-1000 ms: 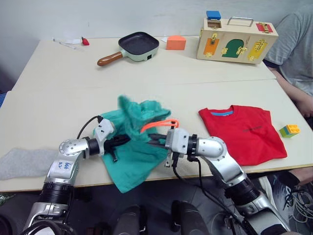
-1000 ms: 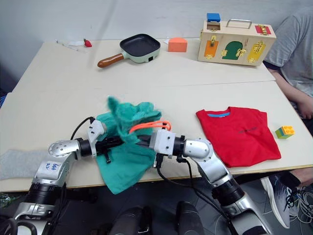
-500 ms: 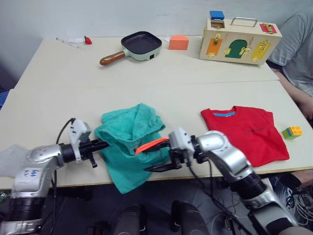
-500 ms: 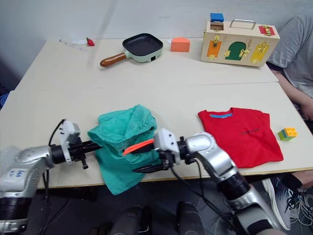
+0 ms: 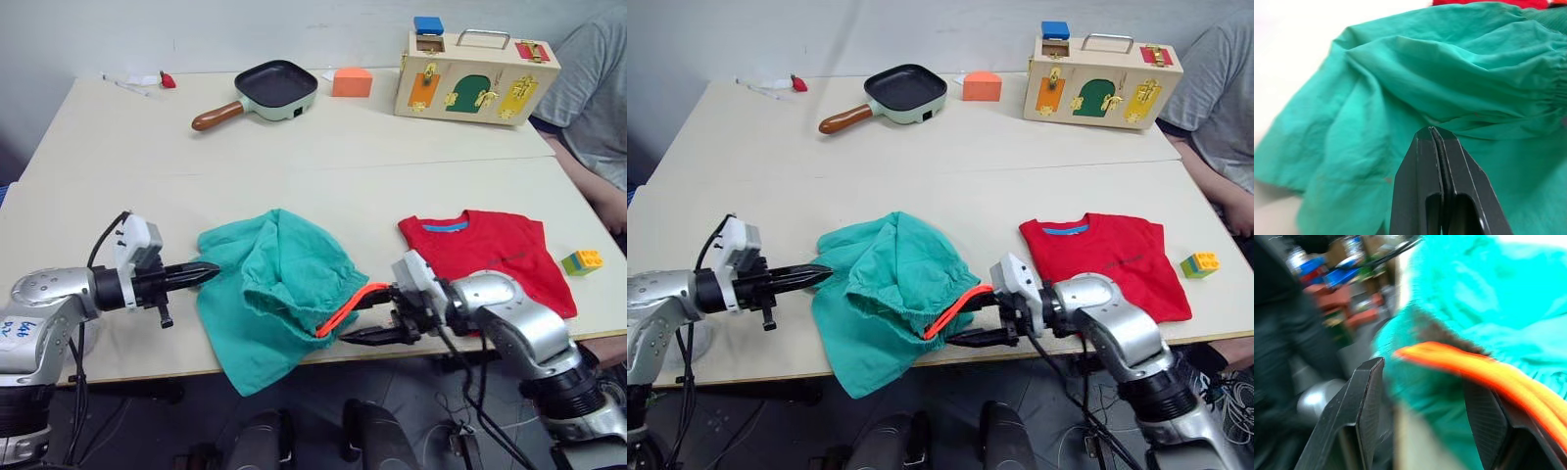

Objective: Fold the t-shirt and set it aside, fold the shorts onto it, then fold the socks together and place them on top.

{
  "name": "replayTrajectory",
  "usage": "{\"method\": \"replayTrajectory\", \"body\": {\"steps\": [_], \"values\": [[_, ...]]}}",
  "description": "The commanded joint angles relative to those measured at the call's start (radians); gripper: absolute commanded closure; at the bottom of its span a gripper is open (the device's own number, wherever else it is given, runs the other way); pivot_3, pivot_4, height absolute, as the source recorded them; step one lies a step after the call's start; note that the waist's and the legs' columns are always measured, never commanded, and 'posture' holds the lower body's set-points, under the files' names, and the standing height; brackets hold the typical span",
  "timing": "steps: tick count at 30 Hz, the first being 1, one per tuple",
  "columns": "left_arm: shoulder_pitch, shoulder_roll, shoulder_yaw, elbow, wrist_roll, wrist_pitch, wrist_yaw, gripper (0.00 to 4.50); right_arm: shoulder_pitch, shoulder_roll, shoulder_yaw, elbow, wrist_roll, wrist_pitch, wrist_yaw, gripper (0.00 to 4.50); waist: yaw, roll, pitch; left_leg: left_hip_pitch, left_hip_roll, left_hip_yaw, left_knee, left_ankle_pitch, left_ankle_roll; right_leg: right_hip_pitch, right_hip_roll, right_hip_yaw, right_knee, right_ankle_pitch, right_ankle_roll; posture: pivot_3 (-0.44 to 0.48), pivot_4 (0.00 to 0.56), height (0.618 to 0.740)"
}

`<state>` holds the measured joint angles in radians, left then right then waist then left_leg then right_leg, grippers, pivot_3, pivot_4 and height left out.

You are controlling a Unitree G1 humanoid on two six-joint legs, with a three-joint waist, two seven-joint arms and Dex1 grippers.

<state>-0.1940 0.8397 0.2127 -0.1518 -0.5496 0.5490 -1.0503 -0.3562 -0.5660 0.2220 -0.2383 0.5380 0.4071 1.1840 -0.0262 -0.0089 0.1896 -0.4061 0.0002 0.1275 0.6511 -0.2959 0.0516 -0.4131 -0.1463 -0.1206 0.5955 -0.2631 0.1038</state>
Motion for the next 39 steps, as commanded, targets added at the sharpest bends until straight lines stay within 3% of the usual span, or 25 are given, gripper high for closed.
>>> {"method": "replayTrajectory", "body": {"steps": [1,8,17,22,25,26,31,36,39], "values": [[0.001,0.005,0.004,-0.032,-0.006,-0.016,-0.009,4.50,0.059,-0.037,-0.019,-0.074,0.012,-0.009,0.019,2.08,0.003,0.000,0.000,0.000,0.000,0.000,0.000,0.000,0.000,0.000,0.000,0.000,0.000,0.000,0.000,0.000,0.150,0.740],[-0.008,0.019,0.023,-0.025,-0.020,-0.023,-0.028,4.50,0.200,-0.177,-0.149,-0.219,0.187,0.196,-0.005,2.08,0.026,0.000,0.000,0.000,-0.001,-0.001,0.001,0.000,0.002,0.001,-0.002,0.000,-0.004,0.000,0.000,0.000,0.150,0.740],[0.033,0.009,0.022,-0.041,-0.016,-0.046,-0.052,4.50,0.483,-0.451,-0.288,-0.099,0.083,0.136,0.139,2.08,0.044,0.000,0.000,0.000,-0.001,0.000,0.000,0.000,0.002,0.001,-0.002,0.001,-0.005,0.000,0.000,0.000,0.150,0.740],[0.029,-0.020,-0.019,-0.034,0.000,-0.076,-0.054,4.50,0.465,-0.481,-0.452,-0.076,0.314,0.329,0.166,2.08,0.045,0.001,0.000,0.001,0.000,0.000,0.002,0.000,0.002,0.002,-0.002,0.000,-0.005,0.000,0.000,0.000,0.150,0.740],[0.029,-0.034,-0.042,-0.030,0.009,-0.092,-0.054,4.50,0.396,-0.475,-0.570,-0.042,0.557,0.545,0.096,2.08,0.047,0.001,0.001,0.001,0.001,0.000,0.002,0.001,0.002,0.002,-0.002,0.000,-0.004,0.000,0.000,0.000,0.150,0.740],[0.026,-0.039,-0.046,-0.028,0.011,-0.095,-0.051,4.50,0.372,-0.462,-0.579,-0.038,0.541,0.533,0.070,2.08,0.048,0.001,0.001,0.001,0.002,0.000,0.002,0.001,0.002,0.002,-0.002,0.000,-0.004,0.001,-0.001,0.000,0.150,0.740],[0.006,-0.055,-0.071,-0.007,0.024,-0.114,-0.044,4.50,0.250,-0.380,-0.315,-0.008,0.113,0.231,-0.060,2.08,0.049,0.000,0.000,0.001,0.002,0.000,0.001,0.001,0.001,0.001,-0.002,0.000,-0.005,0.001,-0.002,0.000,0.150,0.740],[-0.013,-0.065,-0.085,0.028,0.051,-0.147,-0.044,4.50,0.109,-0.218,-0.111,0.030,-0.061,0.140,-0.134,2.08,0.041,0.001,0.001,0.000,0.001,0.003,0.000,0.001,0.001,-0.002,-0.001,0.001,-0.004,0.001,-0.001,0.000,0.150,0.740],[-0.017,-0.071,-0.086,0.039,0.063,-0.164,-0.036,4.50,0.020,-0.076,-0.097,0.031,-0.040,0.128,-0.188,2.08,0.036,0.002,0.001,0.000,0.001,0.004,0.001,0.001,0.001,-0.002,0.000,-0.001,-0.003,0.001,-0.001,0.000,0.150,0.740]]}}
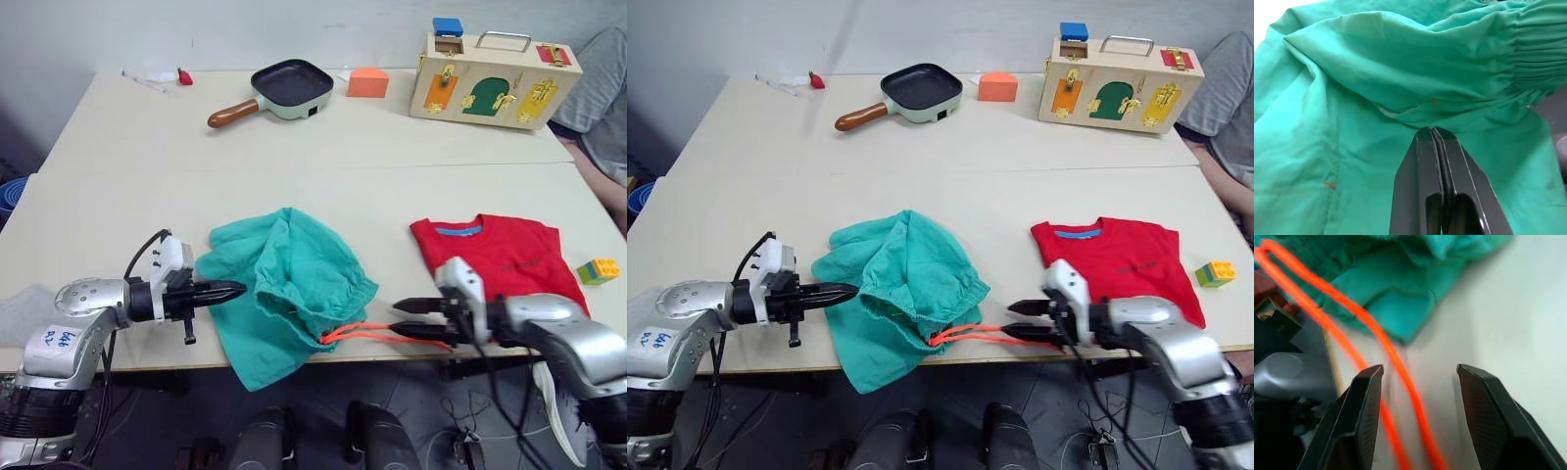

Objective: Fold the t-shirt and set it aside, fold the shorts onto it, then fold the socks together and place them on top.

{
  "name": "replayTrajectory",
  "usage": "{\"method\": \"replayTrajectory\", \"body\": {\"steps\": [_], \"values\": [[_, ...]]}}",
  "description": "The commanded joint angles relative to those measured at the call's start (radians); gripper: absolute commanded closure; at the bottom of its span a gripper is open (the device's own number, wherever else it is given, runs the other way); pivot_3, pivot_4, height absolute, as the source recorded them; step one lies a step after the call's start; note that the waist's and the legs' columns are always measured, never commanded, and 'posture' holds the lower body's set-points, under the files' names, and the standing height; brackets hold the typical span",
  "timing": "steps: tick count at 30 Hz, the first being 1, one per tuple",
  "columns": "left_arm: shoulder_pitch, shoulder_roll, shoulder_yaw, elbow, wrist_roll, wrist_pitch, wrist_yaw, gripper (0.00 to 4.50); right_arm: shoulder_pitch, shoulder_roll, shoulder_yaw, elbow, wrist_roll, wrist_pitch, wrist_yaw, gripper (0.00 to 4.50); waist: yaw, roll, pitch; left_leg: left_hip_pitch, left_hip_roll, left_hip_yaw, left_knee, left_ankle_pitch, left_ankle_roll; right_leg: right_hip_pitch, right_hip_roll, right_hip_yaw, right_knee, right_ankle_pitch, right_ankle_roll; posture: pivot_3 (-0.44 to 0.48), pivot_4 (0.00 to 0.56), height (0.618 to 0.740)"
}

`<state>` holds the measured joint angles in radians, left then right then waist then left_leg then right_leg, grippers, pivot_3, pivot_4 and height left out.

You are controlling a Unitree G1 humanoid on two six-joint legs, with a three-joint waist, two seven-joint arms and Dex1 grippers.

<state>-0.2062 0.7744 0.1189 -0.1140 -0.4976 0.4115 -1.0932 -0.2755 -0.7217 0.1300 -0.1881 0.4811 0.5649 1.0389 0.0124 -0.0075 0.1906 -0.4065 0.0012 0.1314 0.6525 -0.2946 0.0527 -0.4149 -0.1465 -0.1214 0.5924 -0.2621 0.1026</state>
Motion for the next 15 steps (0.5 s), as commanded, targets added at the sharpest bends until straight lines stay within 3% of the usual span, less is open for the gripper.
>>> {"method": "replayTrajectory", "body": {"steps": [1,8,15], "values": [[-0.004,-0.007,0.012,0.004,0.014,-0.029,0.013,4.50,-0.093,0.121,-0.015,-0.034,0.046,-0.020,-0.048,2.08,-0.005,0.000,0.000,0.000,0.000,0.000,0.001,0.000,0.000,0.000,0.000,-0.001,0.001,0.000,0.000,0.000,0.150,0.740],[0.020,-0.018,0.011,0.039,0.058,-0.059,0.050,4.50,-0.241,0.242,0.035,-0.083,0.078,0.031,-0.060,2.08,-0.016,0.000,0.000,0.000,0.000,-0.002,0.003,0.001,0.001,0.001,-0.001,0.000,0.003,0.000,0.000,0.000,0.150,0.740],[0.026,0.005,0.078,0.070,0.048,-0.055,0.080,4.50,-0.304,0.443,0.216,0.077,-0.091,-0.048,-0.148,2.08,-0.027,0.000,0.000,0.000,0.000,-0.001,0.002,0.001,0.001,0.000,-0.001,0.000,0.009,0.000,0.000,0.000,0.150,0.740]]}}
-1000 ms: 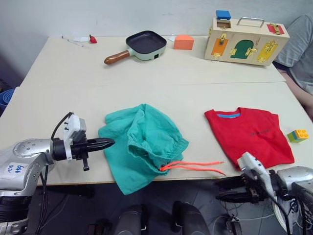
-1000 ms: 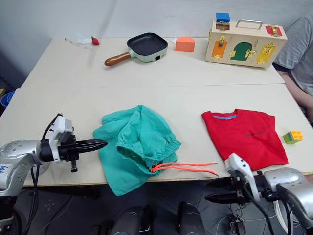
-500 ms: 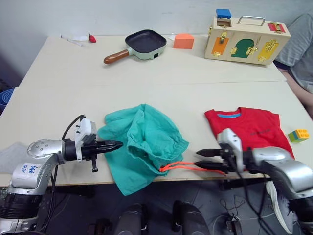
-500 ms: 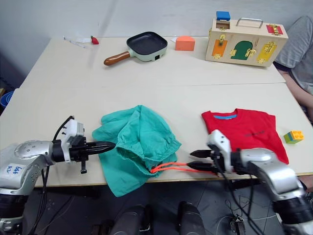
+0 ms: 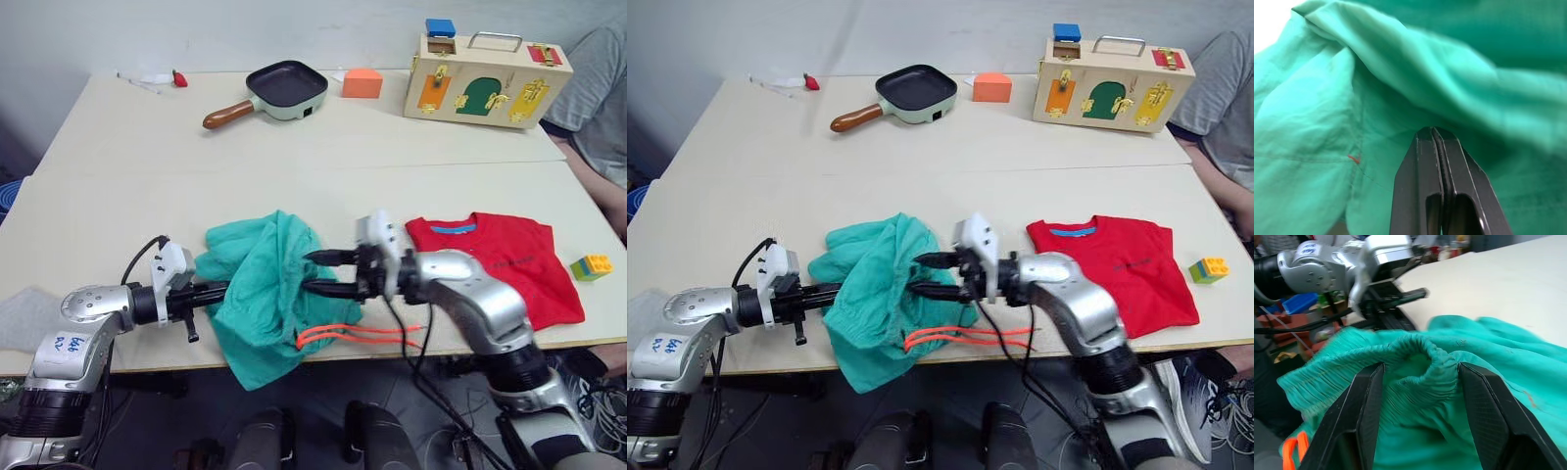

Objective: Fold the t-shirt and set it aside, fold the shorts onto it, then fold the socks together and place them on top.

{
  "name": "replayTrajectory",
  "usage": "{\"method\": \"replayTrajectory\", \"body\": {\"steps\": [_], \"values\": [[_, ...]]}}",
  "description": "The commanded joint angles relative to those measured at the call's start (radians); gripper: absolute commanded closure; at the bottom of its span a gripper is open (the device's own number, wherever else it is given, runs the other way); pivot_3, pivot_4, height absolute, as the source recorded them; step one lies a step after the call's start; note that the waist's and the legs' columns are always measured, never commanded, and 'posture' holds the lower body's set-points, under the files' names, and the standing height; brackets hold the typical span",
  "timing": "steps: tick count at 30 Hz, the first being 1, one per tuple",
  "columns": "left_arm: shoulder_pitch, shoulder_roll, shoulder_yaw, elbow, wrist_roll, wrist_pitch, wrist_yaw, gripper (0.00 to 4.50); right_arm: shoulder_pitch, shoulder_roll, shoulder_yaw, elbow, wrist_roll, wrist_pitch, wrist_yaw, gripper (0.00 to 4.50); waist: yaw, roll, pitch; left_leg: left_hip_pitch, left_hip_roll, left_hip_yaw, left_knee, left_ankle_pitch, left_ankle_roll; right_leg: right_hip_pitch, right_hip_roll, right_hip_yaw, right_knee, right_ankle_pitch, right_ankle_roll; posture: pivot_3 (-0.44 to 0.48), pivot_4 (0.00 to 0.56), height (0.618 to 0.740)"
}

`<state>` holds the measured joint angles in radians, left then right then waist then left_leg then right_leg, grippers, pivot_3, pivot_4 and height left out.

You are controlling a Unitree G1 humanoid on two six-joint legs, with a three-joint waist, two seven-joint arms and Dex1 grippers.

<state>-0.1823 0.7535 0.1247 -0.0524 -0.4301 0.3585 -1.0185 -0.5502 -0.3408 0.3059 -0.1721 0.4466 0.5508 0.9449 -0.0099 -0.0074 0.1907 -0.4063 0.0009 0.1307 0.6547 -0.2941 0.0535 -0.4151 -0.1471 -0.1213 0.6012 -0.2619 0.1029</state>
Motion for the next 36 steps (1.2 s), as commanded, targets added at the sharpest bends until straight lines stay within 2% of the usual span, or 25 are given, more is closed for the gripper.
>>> {"method": "replayTrajectory", "body": {"steps": [1,5,8,11,15,18,22,23,24,28,30,36], "values": [[-0.001,0.035,0.089,0.015,-0.024,0.003,0.006,4.50,-0.034,0.087,0.055,0.091,-0.080,-0.048,-0.068,2.08,-0.009,-0.001,0.000,0.000,0.000,0.000,0.000,0.000,0.000,0.000,0.000,-0.001,0.001,0.000,0.000,0.000,0.150,0.740],[-0.058,0.065,0.184,0.063,-0.067,0.033,0.022,4.50,-0.071,0.218,0.067,0.222,-0.159,-0.162,-0.152,2.08,-0.022,-0.001,0.000,0.000,0.000,0.000,0.001,0.001,0.000,-0.001,0.000,-0.005,0.003,0.000,0.000,0.000,0.150,0.740],[-0.108,0.077,0.225,0.075,-0.102,0.063,0.028,4.50,-0.096,0.276,0.061,0.267,-0.167,-0.269,-0.121,2.08,-0.022,-0.001,0.000,0.000,0.000,0.001,0.000,0.001,-0.001,-0.002,0.001,-0.007,0.005,0.000,0.000,0.000,0.150,0.740],[-0.135,0.063,0.228,0.041,-0.148,0.095,0.009,4.50,-0.087,0.244,0.044,0.229,-0.115,-0.303,-0.005,2.08,-0.021,-0.001,-0.001,0.000,-0.001,0.001,0.000,0.002,0.000,-0.002,0.003,-0.008,0.006,0.000,0.000,0.000,0.150,0.740],[-0.129,0.041,0.192,-0.048,-0.207,0.148,-0.017,4.50,-0.069,0.146,-0.017,0.182,-0.074,-0.283,0.060,2.08,-0.019,-0.002,-0.001,0.000,-0.004,0.000,0.001,0.002,0.002,0.000,0.003,-0.008,0.006,0.000,0.000,0.000,0.150,0.740],[-0.149,-0.001,0.139,-0.113,-0.227,0.159,-0.013,4.50,-0.030,0.072,-0.093,0.138,-0.021,-0.234,0.070,2.64,-0.018,-0.002,-0.001,0.000,-0.005,-0.001,0.002,0.001,0.003,0.001,0.001,-0.007,0.005,0.000,0.000,0.000,0.150,0.740],[-0.210,-0.078,0.042,-0.179,-0.245,0.191,0.010,4.50,0.062,-0.050,-0.082,0.142,-0.119,-0.287,0.080,4.02,-0.017,-0.002,-0.001,0.000,-0.004,-0.002,0.002,0.001,0.002,0.002,0.000,-0.007,0.005,0.000,0.000,0.000,0.150,0.740],[-0.216,-0.100,0.001,-0.193,-0.233,0.195,0.014,4.50,0.084,-0.061,-0.072,0.151,-0.144,-0.316,0.074,4.34,-0.016,-0.002,-0.001,0.001,-0.003,-0.001,0.002,0.002,0.001,0.002,0.000,-0.007,0.004,0.000,0.000,0.000,0.150,0.740],[-0.216,-0.113,-0.044,-0.202,-0.209,0.191,0.009,4.50,0.100,-0.062,-0.061,0.155,-0.159,-0.332,0.068,4.47,-0.017,-0.002,-0.001,0.001,-0.003,-0.001,0.002,0.002,0.001,0.002,0.000,-0.008,0.005,0.000,0.000,0.000,0.150,0.740],[-0.202,-0.152,-0.199,-0.148,-0.059,0.150,0.054,4.50,0.129,-0.007,-0.021,0.204,-0.238,-0.401,0.000,4.47,-0.028,-0.002,-0.001,0.004,0.000,0.005,0.002,0.003,0.002,0.002,0.003,-0.005,0.006,0.000,0.000,0.000,0.150,0.740],[-0.185,-0.157,-0.247,-0.109,0.021,0.125,0.093,4.50,0.127,0.020,-0.004,0.233,-0.271,-0.429,-0.020,4.47,-0.029,-0.002,-0.001,0.004,0.003,0.006,0.002,0.004,0.001,0.001,0.011,-0.004,0.005,0.000,0.000,0.000,0.150,0.740],[-0.139,-0.169,-0.236,-0.006,0.173,0.021,0.237,4.50,0.130,0.012,0.027,0.276,-0.339,-0.466,-0.019,4.47,-0.017,-0.002,-0.001,0.004,0.010,0.006,0.005,0.003,-0.002,0.000,0.013,0.003,0.005,-0.001,-0.002,0.000,0.150,0.740]]}}
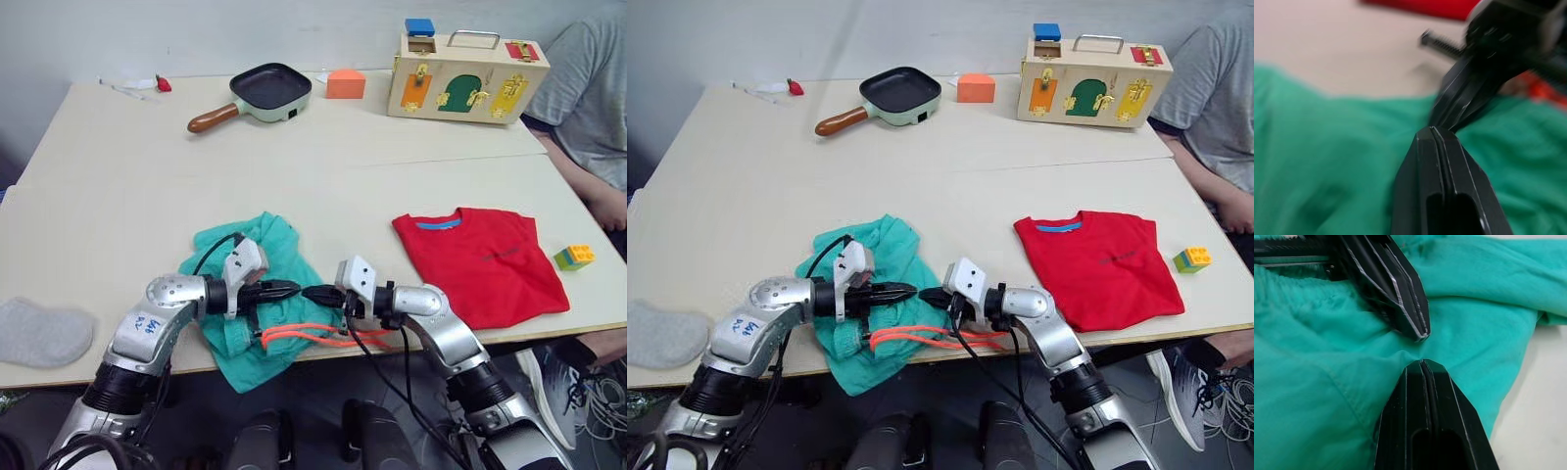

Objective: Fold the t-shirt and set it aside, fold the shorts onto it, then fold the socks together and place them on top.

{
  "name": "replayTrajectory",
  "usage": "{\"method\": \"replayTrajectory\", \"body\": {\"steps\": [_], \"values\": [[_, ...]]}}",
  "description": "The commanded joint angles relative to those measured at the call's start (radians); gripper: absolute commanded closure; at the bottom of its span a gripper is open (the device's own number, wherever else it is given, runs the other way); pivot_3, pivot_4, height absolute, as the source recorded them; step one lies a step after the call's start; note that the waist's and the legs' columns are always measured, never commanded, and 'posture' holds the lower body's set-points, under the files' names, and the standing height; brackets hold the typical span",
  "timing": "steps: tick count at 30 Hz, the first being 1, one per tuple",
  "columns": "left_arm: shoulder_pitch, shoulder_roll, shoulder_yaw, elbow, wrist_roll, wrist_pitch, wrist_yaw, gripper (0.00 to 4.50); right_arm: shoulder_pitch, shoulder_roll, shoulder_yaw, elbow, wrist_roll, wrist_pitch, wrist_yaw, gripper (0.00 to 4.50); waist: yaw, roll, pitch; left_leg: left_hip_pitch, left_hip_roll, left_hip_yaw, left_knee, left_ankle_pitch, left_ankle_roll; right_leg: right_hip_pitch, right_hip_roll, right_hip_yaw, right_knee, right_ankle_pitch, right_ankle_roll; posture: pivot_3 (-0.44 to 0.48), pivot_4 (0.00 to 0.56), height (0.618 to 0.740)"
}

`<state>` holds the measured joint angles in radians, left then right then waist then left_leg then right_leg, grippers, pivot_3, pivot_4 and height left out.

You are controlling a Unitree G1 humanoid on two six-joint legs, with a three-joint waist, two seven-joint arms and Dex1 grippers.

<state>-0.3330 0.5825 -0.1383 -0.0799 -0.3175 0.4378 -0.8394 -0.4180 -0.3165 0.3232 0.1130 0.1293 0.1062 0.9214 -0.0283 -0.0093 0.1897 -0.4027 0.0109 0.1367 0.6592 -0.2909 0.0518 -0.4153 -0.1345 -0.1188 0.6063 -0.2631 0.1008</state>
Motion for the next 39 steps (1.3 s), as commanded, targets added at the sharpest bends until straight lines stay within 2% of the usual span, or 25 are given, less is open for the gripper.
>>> {"method": "replayTrajectory", "body": {"steps": [1,6,9,15,19,22,24,28,32,36,39], "values": [[0.019,0.005,0.043,0.032,0.075,-0.076,0.078,4.50,0.006,-0.022,0.007,-0.013,-0.026,-0.017,0.007,4.47,0.002,0.000,0.000,0.000,0.000,-0.001,0.000,0.000,0.000,0.000,-0.001,0.002,0.000,0.000,0.000,0.000,0.150,0.740],[0.080,0.045,0.125,0.048,0.101,-0.135,0.119,4.50,0.045,-0.061,-0.002,-0.044,-0.025,-0.012,0.018,4.47,-0.002,0.000,0.000,0.000,0.001,-0.001,0.000,-0.004,-0.006,0.000,-0.004,0.003,0.000,0.000,-0.002,0.000,0.150,0.740],[0.113,0.033,0.176,0.063,0.094,-0.190,0.145,4.50,0.069,-0.074,-0.007,-0.067,-0.017,-0.023,0.024,4.47,-0.002,0.000,0.000,0.002,0.002,-0.001,0.000,-0.005,-0.008,0.000,-0.004,0.003,0.000,-0.002,-0.004,0.000,0.150,0.740],[0.168,0.023,0.274,0.083,-0.024,-0.234,0.062,4.50,0.096,-0.103,-0.064,-0.142,0.118,-0.072,0.139,4.47,-0.002,0.000,0.000,0.003,0.003,0.000,0.000,-0.005,-0.008,0.000,-0.003,0.003,0.000,-0.003,-0.006,0.000,0.150,0.740],[0.123,0.040,0.342,0.078,-0.124,-0.210,-0.006,4.50,0.007,-0.075,-0.105,-0.121,0.161,-0.057,0.127,4.47,-0.001,0.000,0.000,0.002,0.003,0.000,0.001,-0.005,-0.008,-0.001,-0.003,0.003,0.001,-0.003,-0.006,0.000,0.150,0.740],[0.051,0.065,0.304,0.009,-0.200,-0.132,-0.106,4.50,-0.077,-0.007,-0.047,-0.046,0.114,-0.068,0.122,4.47,0.000,0.000,0.000,0.002,0.003,-0.001,0.002,-0.005,-0.008,-0.001,-0.003,0.002,0.002,-0.003,-0.006,0.000,0.150,0.740],[0.012,0.060,0.276,-0.007,-0.205,-0.090,-0.111,4.50,-0.102,0.022,-0.021,-0.006,0.085,-0.082,0.120,4.47,0.002,0.000,0.000,0.002,0.003,-0.001,0.002,-0.005,-0.008,-0.001,-0.003,0.002,0.003,-0.003,-0.006,0.000,0.150,0.740],[-0.093,0.010,0.156,0.024,-0.120,-0.060,-0.077,4.50,-0.124,0.075,0.057,0.091,0.004,-0.112,0.113,4.47,0.002,0.000,0.000,0.000,0.002,-0.001,0.004,-0.004,-0.001,0.000,-0.001,0.001,0.005,-0.003,-0.006,0.000,0.150,0.740],[-0.107,0.020,0.094,0.097,0.003,-0.096,-0.032,4.50,-0.103,0.070,0.078,0.089,-0.016,-0.122,0.121,4.47,-0.006,0.000,0.000,0.000,0.001,0.004,0.005,-0.004,0.001,-0.001,0.003,-0.001,0.005,-0.002,-0.005,0.000,0.150,0.740],[-0.113,-0.001,0.116,0.218,0.101,-0.180,0.087,4.50,-0.065,0.030,0.078,0.061,-0.021,-0.134,0.144,4.47,-0.004,0.000,0.000,0.000,0.005,0.006,0.005,-0.004,0.000,-0.003,0.003,-0.001,0.005,-0.002,-0.005,0.000,0.150,0.740],[-0.126,-0.037,0.171,0.300,0.106,-0.246,0.163,4.50,-0.038,-0.004,0.081,0.041,-0.007,-0.151,0.187,4.47,0.000,-0.001,0.000,0.000,0.005,0.006,0.005,-0.004,0.000,-0.003,0.003,-0.001,0.006,-0.003,-0.005,0.000,0.150,0.740]]}}
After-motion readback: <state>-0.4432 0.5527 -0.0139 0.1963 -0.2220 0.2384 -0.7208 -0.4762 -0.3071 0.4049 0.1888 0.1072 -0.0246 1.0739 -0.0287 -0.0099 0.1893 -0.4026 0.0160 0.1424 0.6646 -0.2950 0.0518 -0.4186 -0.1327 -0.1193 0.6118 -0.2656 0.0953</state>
